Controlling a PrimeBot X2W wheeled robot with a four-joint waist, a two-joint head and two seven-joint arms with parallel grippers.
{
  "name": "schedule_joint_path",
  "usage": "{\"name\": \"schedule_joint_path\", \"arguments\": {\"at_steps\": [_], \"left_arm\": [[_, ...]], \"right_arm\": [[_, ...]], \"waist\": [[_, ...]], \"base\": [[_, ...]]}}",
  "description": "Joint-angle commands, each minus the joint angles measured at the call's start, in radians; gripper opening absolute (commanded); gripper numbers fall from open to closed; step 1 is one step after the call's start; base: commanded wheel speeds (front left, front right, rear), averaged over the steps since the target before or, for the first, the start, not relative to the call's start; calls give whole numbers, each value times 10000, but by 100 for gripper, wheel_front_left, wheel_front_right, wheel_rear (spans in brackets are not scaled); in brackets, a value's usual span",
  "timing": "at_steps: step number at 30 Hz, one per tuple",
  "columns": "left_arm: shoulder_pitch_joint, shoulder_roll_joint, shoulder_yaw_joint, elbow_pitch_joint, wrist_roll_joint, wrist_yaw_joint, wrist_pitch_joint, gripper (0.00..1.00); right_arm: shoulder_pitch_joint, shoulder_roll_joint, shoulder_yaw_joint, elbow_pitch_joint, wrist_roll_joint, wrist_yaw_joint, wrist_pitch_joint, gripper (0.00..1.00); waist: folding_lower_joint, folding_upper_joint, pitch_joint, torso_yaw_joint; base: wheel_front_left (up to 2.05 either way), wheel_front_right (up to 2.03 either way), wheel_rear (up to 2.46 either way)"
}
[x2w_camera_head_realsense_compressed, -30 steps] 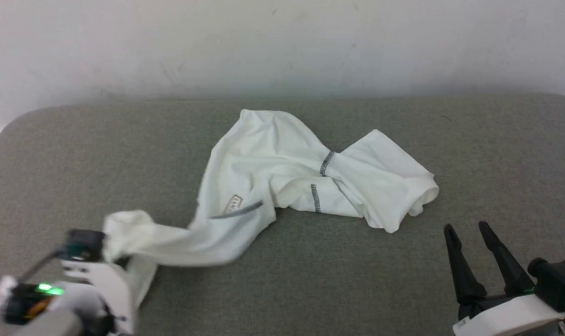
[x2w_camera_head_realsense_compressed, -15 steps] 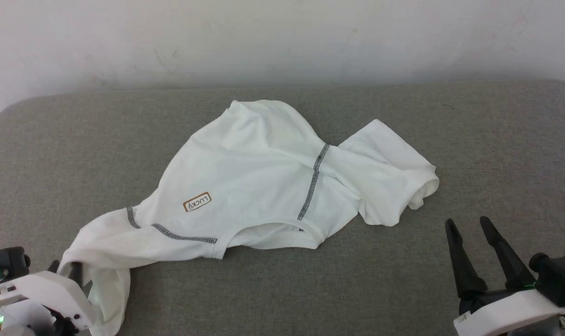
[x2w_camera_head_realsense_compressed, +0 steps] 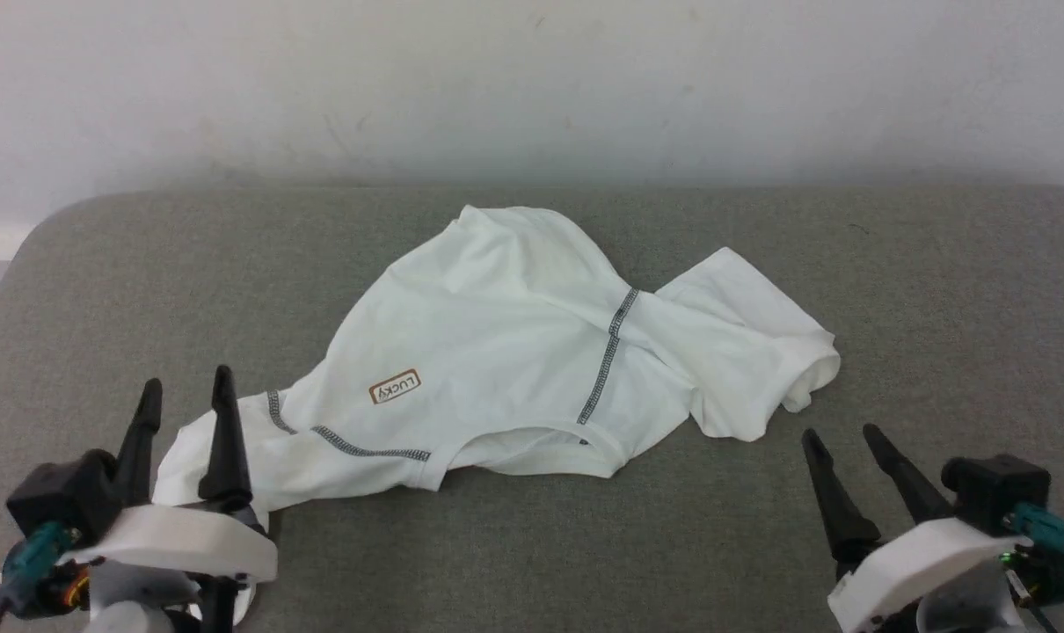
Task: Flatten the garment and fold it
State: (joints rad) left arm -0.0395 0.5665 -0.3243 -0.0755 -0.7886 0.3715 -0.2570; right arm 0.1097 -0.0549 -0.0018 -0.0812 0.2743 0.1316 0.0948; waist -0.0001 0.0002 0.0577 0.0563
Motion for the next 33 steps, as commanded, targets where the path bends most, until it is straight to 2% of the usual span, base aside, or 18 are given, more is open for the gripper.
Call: {"name": "schedule_joint_path", "arguments": {"at_steps": [1,5,9,15,18,19,20,21,22,26,30,33], "left_arm": [[279,-343,119,-264,546,-38,-43,100],[478,-1188,287,-670,1550,-410,-45,100],[475,-1789,330,-679,2135,-819,-46,100],[249,-2194,161,-478,2585,-1317,-46,100],[127,-2338,121,-322,2696,-1491,-46,100],[110,-2388,139,-277,2725,-1530,-46,100],[114,-2432,163,-231,2752,-1551,-46,100],[128,-2472,192,-192,2779,-1569,-46,100],[157,-2508,232,-159,2802,-1584,-46,100],[287,-2574,357,-73,2844,-1619,-47,100],[429,-2537,464,26,2886,-1673,-47,100],[506,-2481,493,104,2898,-1691,-47,100]], "right_arm": [[-425,-109,97,372,62,-9,207,100],[-1487,-475,547,1775,409,-9,1015,100],[-2882,-948,1283,3406,725,-9,1478,100],[-4766,-1448,2208,5932,1106,-9,2274,100],[-5227,-1631,2750,7126,1362,-9,3123,100],[-5302,-1680,2929,7440,1485,-9,3433,88],[-5349,-1705,3084,7686,1677,-9,3743,35],[-5396,-1743,3215,7823,1877,-9,3927,3],[-5436,-1814,3315,7864,2046,-9,3966,0],[-5502,-2200,3294,7657,2449,-9,3595,0],[-5381,-2950,2710,7003,2705,-9,3051,0],[-5011,-3515,2018,6534,2652,-9,3103,0]], "waist": [[1,-2,50,82],[1,-2,270,346],[1,-2,550,698],[1,-2,890,1185],[1,-2,948,1341],[1,-2,941,1372],[1,-2,928,1389],[1,-2,903,1390],[1,-2,864,1376],[1,-2,743,1277],[1,-2,618,1011],[1,-2,567,799]], "base": [[0,0,0],[0,0,0],[0,0,0],[0,0,0],[0,0,0],[0,0,0],[0,0,0],[0,0,0],[0,0,0],[0,0,0],[0,0,0],[0,0,0]]}}
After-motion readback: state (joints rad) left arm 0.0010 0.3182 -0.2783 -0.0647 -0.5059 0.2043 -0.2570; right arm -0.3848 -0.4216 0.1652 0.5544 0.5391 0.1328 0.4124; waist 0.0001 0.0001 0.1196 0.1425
